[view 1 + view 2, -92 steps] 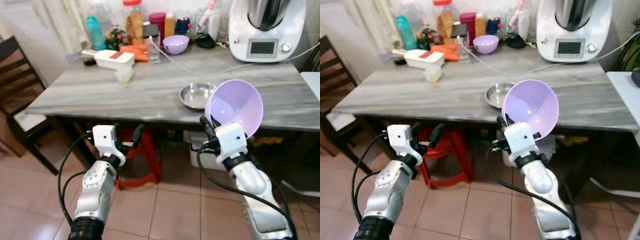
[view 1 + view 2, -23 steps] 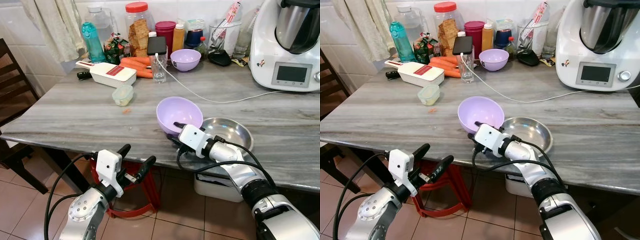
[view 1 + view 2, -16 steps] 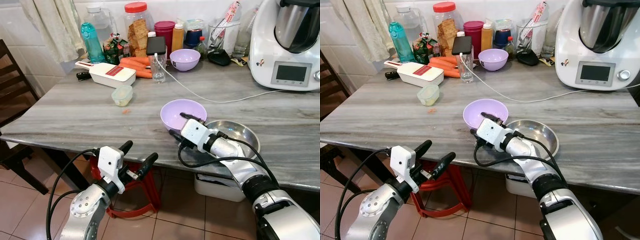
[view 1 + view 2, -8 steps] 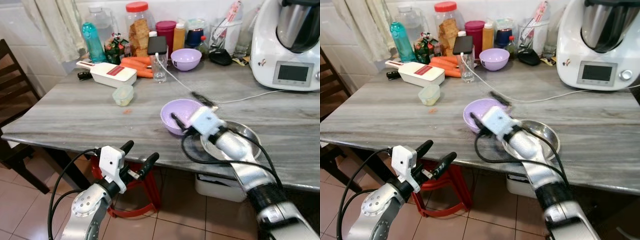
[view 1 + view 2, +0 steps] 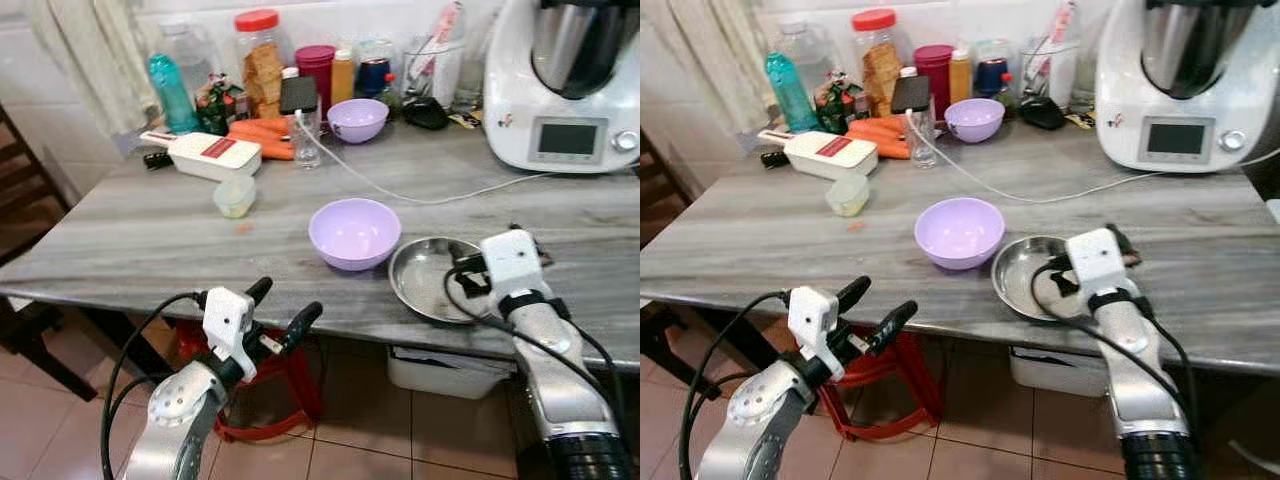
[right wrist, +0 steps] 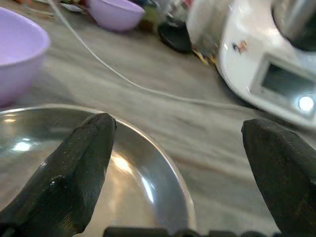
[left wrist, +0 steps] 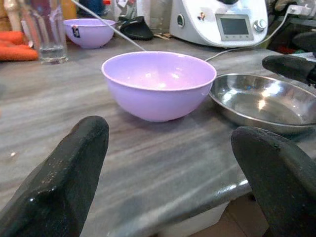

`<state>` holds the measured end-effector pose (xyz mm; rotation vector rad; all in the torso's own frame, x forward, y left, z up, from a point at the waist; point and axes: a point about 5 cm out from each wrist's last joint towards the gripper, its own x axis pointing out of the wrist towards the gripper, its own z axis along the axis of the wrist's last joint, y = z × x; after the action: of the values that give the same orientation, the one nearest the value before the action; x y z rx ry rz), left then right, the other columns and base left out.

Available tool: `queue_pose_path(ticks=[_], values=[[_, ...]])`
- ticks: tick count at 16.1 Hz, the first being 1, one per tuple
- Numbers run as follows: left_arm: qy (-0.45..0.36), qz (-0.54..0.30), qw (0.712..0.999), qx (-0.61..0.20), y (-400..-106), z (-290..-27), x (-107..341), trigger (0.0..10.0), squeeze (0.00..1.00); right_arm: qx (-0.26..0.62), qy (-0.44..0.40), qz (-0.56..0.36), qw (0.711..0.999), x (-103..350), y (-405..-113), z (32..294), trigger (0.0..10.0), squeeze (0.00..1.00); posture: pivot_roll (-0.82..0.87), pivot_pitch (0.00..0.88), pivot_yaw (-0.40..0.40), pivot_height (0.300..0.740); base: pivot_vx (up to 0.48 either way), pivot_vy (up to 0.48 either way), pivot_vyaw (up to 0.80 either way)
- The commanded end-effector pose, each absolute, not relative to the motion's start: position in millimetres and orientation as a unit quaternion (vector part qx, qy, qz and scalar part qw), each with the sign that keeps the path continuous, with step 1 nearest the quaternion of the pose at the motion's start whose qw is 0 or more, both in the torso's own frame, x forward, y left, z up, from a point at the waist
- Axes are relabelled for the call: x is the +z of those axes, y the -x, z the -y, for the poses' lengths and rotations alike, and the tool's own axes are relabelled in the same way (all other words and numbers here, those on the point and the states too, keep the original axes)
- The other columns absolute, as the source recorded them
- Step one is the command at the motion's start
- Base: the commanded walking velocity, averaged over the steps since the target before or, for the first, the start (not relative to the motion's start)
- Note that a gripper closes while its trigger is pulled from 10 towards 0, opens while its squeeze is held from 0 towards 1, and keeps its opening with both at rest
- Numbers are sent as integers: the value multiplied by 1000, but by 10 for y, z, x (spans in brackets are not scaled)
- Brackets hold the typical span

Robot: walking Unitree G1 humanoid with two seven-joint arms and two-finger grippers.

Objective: Setting the table

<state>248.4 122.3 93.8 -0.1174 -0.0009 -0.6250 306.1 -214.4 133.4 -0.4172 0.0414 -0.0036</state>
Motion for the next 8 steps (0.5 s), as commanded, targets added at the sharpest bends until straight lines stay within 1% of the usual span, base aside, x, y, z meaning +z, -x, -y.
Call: queue_pose_path(ticks=[1, 2, 3, 4, 6, 8], values=[[57, -10, 949, -309, -2494, -1242, 900, 10000, 0, 2, 187, -23, 982, 1394, -3065, 2092, 10000, 941, -107, 0, 129, 740, 0, 0, 0], [60, -10, 948, -312, -2506, -1243, 897, 10000, 0, 13, 167, -49, 985, 1365, -3079, 2043, 10000, 588, -106, 0, 127, 740, 0, 0, 0], [60, -10, 948, -312, -2508, -1244, 894, 10000, 0, 16, 163, -57, 985, 1361, -3081, 2029, 10000, 463, -106, 0, 127, 740, 0, 0, 0], [66, -11, 946, -317, -2499, -1237, 889, 10000, 0, 31, 157, -71, 985, 1353, -3107, 1981, 10000, 0, -104, 0, 126, 740, 0, 0, 0], [69, -14, 942, -329, -2470, -1226, 875, 10000, 0, 54, 148, -97, 983, 1339, -3150, 1922, 10000, 0, -104, 0, 126, 740, 0, 0, 0], [67, -15, 941, -332, -2465, -1223, 870, 10000, 0, 78, 156, -122, 977, 1318, -3181, 1884, 10000, 0, -97, 0, 116, 740, 0, 0, 0]])
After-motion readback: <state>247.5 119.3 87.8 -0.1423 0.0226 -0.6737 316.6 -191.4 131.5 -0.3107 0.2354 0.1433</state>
